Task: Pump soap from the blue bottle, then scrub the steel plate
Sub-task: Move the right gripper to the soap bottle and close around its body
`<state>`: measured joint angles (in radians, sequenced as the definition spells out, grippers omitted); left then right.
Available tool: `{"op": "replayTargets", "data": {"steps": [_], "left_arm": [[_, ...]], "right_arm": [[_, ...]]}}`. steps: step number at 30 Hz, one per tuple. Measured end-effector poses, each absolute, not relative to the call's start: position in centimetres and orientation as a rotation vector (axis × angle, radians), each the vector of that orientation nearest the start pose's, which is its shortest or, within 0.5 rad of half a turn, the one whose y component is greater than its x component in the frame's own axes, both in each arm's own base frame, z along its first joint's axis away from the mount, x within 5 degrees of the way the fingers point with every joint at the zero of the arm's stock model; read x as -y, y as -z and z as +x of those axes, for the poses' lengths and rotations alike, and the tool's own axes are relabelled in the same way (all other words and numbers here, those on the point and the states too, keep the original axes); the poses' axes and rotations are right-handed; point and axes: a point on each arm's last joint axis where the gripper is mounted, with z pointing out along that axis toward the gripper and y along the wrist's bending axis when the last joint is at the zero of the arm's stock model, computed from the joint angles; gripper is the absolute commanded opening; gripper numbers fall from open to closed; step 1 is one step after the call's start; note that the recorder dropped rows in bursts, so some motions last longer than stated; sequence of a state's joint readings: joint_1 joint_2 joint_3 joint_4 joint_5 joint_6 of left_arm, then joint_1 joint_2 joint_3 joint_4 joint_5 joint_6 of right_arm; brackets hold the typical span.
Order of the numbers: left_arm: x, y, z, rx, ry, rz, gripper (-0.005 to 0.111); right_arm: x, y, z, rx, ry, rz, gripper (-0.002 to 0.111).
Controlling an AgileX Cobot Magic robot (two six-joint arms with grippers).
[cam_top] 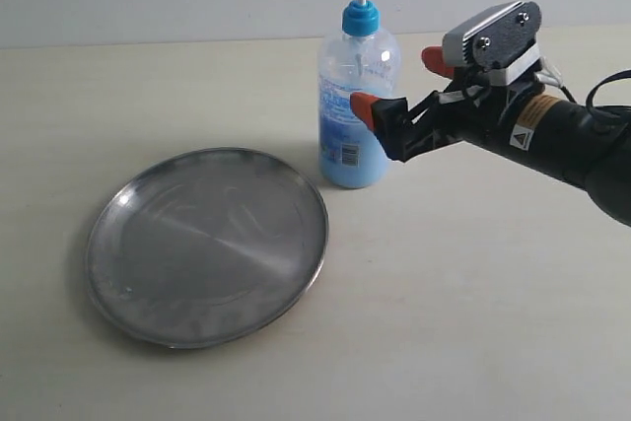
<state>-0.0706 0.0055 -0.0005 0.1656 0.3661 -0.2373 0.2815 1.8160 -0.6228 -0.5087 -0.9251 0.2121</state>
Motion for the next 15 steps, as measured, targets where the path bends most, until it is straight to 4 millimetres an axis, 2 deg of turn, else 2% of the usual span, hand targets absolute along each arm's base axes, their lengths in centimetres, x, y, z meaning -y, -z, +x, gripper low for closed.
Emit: {"op": "replayTargets", "data": {"steps": [7,15], "left_arm": [[-0.2,-18.1,5.3,-1.849,0.052,-0.052,0.001],[-0.2,-18.1,5.3,-1.849,0.052,-0.052,0.001]], "right_arm": [[-13.2,-14.4,31.0,-1.728,-0.545,-0.650,0.105],[-15.2,-14.4,32.3,-1.742,-0.531,-0.684,0.105]]}}
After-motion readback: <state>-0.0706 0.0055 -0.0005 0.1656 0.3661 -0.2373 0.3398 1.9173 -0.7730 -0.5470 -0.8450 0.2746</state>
